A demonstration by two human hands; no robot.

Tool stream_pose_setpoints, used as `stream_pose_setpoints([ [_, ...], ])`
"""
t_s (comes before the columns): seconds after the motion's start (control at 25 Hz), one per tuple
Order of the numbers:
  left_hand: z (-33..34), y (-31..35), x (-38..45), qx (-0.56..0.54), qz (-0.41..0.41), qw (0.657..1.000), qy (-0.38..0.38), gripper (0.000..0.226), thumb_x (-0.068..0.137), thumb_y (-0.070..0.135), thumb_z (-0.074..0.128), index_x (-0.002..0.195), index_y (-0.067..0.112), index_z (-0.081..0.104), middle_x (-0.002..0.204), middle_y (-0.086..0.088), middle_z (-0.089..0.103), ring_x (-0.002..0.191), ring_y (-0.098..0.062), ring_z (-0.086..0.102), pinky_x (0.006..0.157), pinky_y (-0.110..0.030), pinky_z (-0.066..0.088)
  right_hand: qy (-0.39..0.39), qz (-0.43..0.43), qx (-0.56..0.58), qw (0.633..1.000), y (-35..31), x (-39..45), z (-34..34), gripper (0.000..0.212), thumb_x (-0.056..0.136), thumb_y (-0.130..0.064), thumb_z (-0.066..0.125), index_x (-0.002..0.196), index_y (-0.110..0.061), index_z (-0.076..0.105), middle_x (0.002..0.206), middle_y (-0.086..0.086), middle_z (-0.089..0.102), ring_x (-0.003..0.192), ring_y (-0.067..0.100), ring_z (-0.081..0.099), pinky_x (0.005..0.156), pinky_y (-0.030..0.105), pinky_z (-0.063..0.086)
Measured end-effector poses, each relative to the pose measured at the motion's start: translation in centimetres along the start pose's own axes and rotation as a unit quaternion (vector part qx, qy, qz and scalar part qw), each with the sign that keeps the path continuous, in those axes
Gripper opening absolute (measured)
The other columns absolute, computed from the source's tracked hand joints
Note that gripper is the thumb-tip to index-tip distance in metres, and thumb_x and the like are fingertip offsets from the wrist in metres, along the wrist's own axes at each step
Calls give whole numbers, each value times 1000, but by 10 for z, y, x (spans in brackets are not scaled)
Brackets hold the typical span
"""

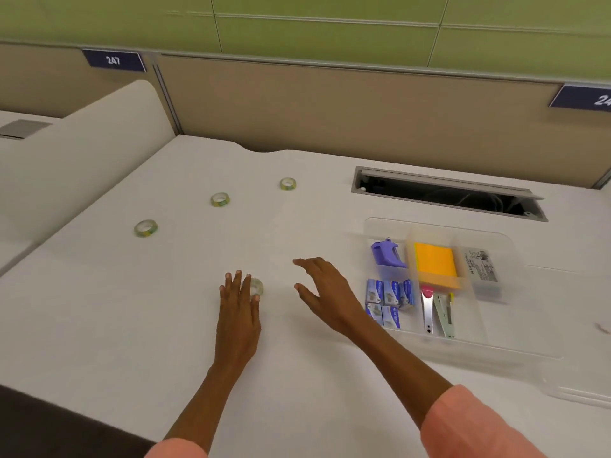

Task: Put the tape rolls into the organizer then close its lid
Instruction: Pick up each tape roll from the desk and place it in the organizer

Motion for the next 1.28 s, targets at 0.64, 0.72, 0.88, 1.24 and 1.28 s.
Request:
stream_pose_setpoints([
  [0.64,-10,-50,-4,20,-44,999,-23,71,84,52,5,137,12,31,154,-7,19,140,-11,-5,118,-33,-2,-64,23,23,997,-20,48,88,51,84,-21,62,131,-15,44,131,8,54,119,26,46,98,35,39],
  [0.72,-8,-43,0,10,-39,999,-26,71,83,50,5,137,13,30,154,-7,19,140,-11,-5,117,-33,-3,-48,25,29,998,-18,45,80,51,84,-22,63,130,-14,44,131,8,54,118,25,46,97,34,40],
  [0.88,0,-16,9,-10,-18,999,-34,63,88,46,11,137,12,30,153,-8,21,140,-12,-4,118,-35,-2,-15,37,44,998,-10,36,56,53,83,-23,64,132,-16,43,133,8,53,120,24,46,100,33,38],
  [1.24,42,81,8,-58,38,993,-99,48,94,33,33,139,18,24,154,-4,18,142,-11,-1,116,-29,-3,141,123,56,981,47,-18,-70,59,75,-22,73,129,-17,47,124,9,53,109,23,52,89,38,51],
  [1.28,48,93,6,-69,43,991,-109,48,94,32,33,140,19,24,154,-3,18,140,-8,-1,116,-29,-3,154,146,54,976,60,-28,-87,60,75,-21,73,129,-15,48,124,11,53,108,25,52,89,40,51],
])
Point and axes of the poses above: each hand's wrist, its own x-axis towards the middle knuckle, its own z-axis out of the palm, y = z × x, the point moved 6 cm from there along x, towards the middle knuckle
